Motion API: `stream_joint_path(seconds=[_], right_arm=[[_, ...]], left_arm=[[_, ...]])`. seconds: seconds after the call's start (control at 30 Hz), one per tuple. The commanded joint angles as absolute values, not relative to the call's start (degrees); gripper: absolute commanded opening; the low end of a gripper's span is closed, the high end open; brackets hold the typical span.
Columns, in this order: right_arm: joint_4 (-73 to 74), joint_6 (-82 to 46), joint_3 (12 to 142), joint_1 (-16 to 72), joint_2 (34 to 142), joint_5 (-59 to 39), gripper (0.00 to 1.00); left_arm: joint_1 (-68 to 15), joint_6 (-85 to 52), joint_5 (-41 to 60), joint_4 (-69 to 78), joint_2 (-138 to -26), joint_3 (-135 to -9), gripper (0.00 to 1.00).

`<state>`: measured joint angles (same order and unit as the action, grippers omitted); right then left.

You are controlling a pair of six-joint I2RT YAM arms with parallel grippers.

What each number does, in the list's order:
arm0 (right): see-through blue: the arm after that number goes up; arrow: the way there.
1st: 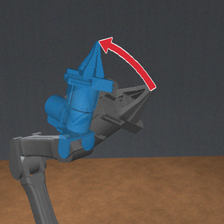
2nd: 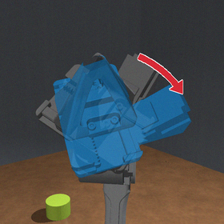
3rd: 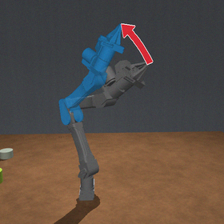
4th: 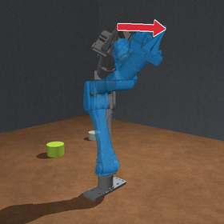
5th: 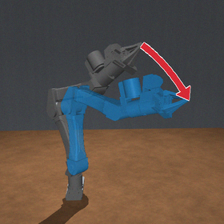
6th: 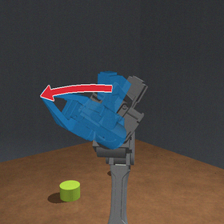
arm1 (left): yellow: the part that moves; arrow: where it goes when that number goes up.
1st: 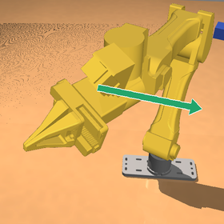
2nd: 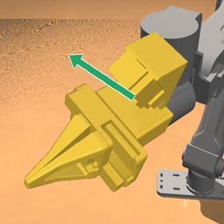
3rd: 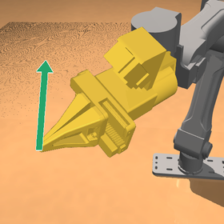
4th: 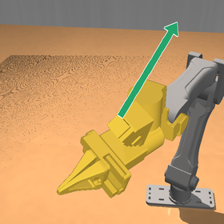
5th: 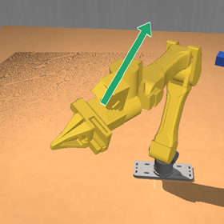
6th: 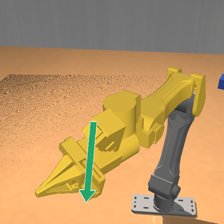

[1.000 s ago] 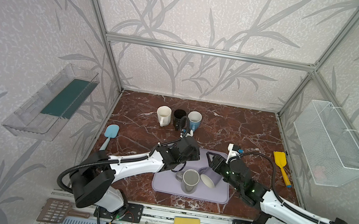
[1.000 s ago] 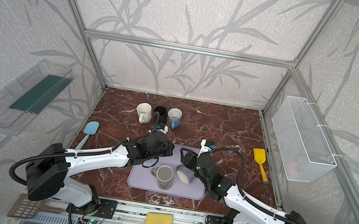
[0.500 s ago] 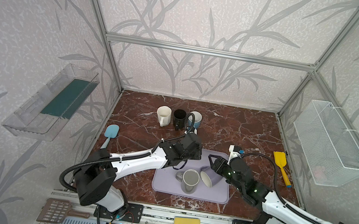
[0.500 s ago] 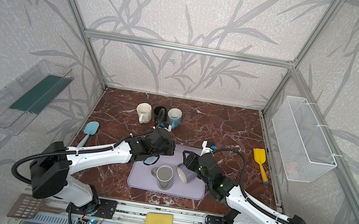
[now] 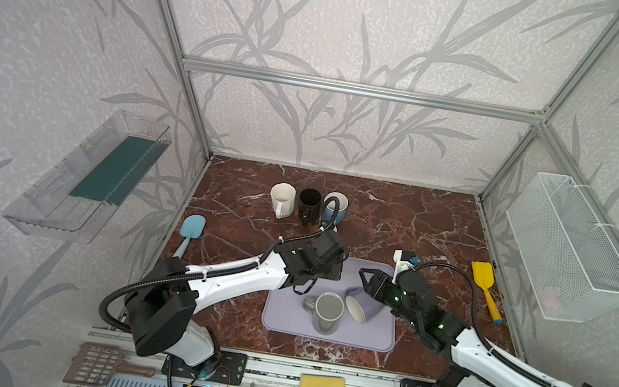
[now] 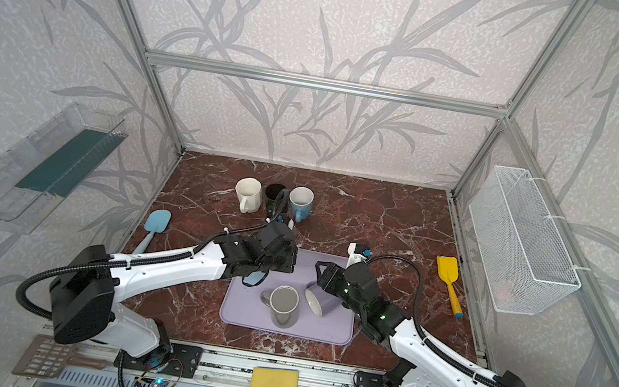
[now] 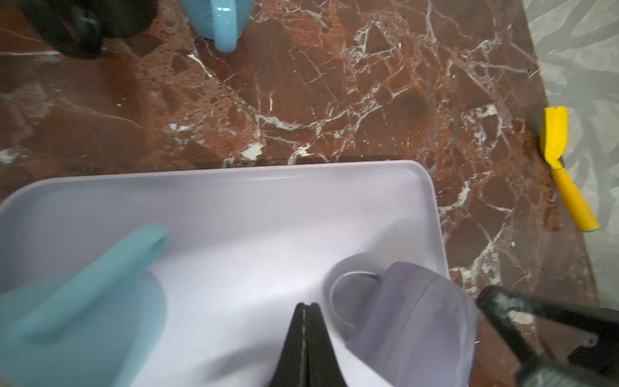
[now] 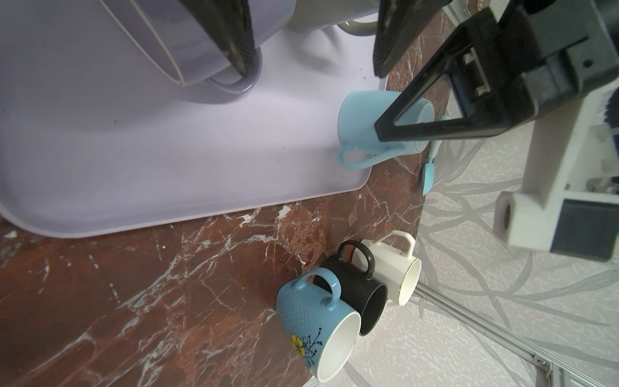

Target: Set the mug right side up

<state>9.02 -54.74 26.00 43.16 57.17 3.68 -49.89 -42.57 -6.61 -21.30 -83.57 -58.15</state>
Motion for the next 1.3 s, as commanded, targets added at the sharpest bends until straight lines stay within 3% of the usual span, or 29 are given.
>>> stream_joint_path(seconds=[0.0, 0.3, 0.6, 0.87, 1.0, 1.27], right_arm=[[7.45, -52.31, 27.83, 41.46, 56.6, 1.05, 0.58], [-1.75, -45.21, 32.12, 39.66, 56.43, -8.5, 0.58], [-11.46, -41.4, 30.46, 39.73, 50.21, -21.8, 0.57], [-17.88, -43.17, 25.68, 39.81, 41.93, -18.8, 0.57], [-21.95, -44.63, 24.53, 39.73, 41.43, -15.42, 0.64], [-16.42, -51.32, 19.51, 37.19, 40.77, -15.57, 0.8]], left_arm=[[-50.01, -38.35, -11.36, -31.04, -78.29, -59.24, 0.08], [-49.94, -31.58, -11.58, -41.03, -75.57, -62.24, 0.17], [-46.58, -24.26, -1.55, -37.79, -82.44, -68.59, 0.21], [-44.72, -19.55, 7.41, -37.29, -92.2, -77.63, 0.23], [-44.98, -18.6, 13.22, -39.86, -96.96, -82.13, 0.23], [-46.58, -18.02, 15.1, -40.55, -98.74, -81.36, 0.23]])
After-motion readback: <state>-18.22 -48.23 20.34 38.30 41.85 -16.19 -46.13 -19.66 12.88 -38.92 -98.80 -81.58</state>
